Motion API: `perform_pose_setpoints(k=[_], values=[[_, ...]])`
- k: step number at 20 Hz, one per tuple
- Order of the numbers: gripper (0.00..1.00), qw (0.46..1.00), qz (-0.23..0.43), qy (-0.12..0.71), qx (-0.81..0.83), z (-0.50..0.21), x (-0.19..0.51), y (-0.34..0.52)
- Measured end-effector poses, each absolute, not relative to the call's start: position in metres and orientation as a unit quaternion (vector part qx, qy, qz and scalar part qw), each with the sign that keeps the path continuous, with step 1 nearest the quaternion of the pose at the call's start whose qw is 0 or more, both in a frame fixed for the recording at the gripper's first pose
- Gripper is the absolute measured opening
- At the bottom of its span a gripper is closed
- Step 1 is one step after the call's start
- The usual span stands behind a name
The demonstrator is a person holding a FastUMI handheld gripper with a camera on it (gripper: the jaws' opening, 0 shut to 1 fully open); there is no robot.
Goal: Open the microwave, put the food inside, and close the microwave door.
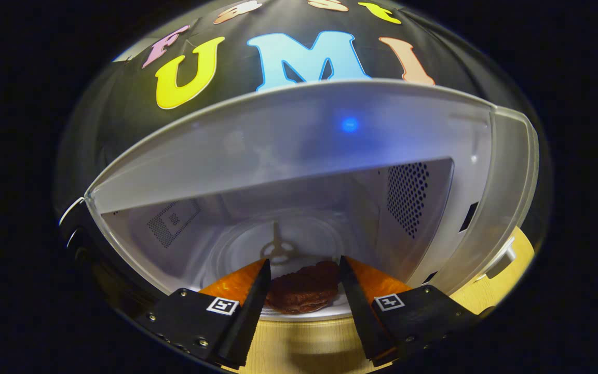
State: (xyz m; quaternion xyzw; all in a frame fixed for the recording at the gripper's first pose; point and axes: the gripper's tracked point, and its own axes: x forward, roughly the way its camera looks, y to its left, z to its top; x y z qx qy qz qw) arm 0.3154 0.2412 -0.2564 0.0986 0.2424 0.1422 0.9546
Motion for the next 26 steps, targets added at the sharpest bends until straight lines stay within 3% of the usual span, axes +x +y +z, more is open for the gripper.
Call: perform_pose_setpoints(k=[6,26], values=[[0.80,0.957,0.172,0.219,0.083,-0.219,0.276,0.244],[0.80,0.944,0.285,0.127,0.109,-0.051,0.035,0.276]])
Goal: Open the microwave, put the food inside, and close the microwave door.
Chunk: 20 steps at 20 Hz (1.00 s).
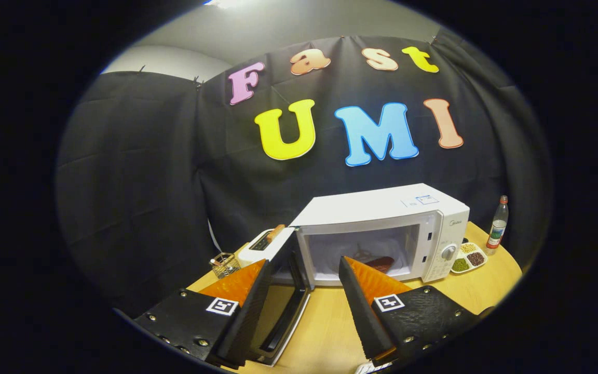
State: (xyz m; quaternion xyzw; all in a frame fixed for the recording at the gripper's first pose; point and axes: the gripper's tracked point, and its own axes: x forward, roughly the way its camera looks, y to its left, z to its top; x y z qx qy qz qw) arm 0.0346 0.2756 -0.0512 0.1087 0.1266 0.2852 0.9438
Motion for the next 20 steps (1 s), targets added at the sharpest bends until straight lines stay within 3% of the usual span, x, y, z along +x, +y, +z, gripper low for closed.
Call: perform_pose_setpoints(k=[13,20], values=[[0.80,0.901,0.414,0.092,0.091,-0.018,-0.095,0.374],[0.80,0.870,0.472,0.117,0.078,-0.046,-0.141,0.426]])
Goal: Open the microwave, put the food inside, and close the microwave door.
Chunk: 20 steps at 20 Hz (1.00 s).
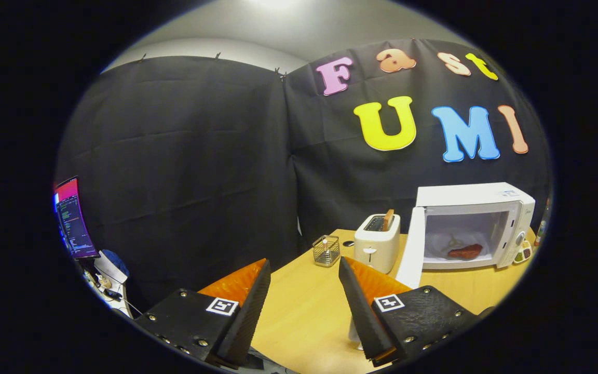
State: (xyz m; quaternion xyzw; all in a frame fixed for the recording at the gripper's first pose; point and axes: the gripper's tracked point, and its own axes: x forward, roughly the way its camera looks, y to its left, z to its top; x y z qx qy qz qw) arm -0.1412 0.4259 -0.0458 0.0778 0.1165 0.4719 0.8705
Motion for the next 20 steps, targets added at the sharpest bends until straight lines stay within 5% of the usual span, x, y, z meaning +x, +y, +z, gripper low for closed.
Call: perform_pose_setpoints(k=[7,10,13,16,20], values=[[0.76,0.859,0.481,0.171,0.053,-0.101,-0.142,0.438],[0.44,0.864,0.465,0.187,0.047,-0.119,-0.131,0.433],[0.44,0.879,0.435,0.189,0.037,-0.130,-0.115,0.420],[0.01,0.882,0.426,0.197,0.042,-0.131,-0.110,0.409],[0.01,0.887,0.419,0.194,0.023,-0.134,-0.103,0.389]])
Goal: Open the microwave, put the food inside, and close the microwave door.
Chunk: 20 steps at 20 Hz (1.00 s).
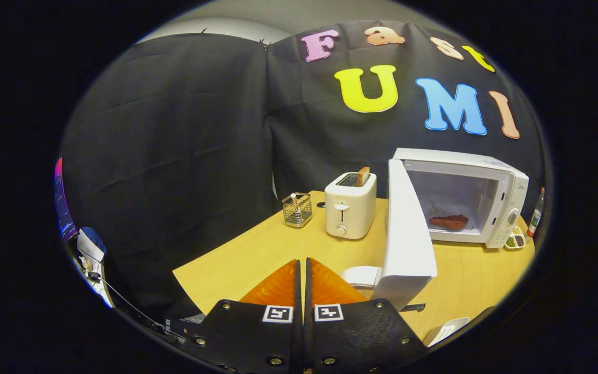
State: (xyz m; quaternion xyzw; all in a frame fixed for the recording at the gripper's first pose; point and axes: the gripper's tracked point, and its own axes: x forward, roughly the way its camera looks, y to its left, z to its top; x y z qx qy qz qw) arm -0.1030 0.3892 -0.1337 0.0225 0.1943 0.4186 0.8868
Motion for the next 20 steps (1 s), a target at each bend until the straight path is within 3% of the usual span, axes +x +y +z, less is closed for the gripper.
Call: perform_pose_setpoints(k=[20], values=[[0.01,0.926,0.313,0.209,0.035,-0.140,0.015,0.258]])
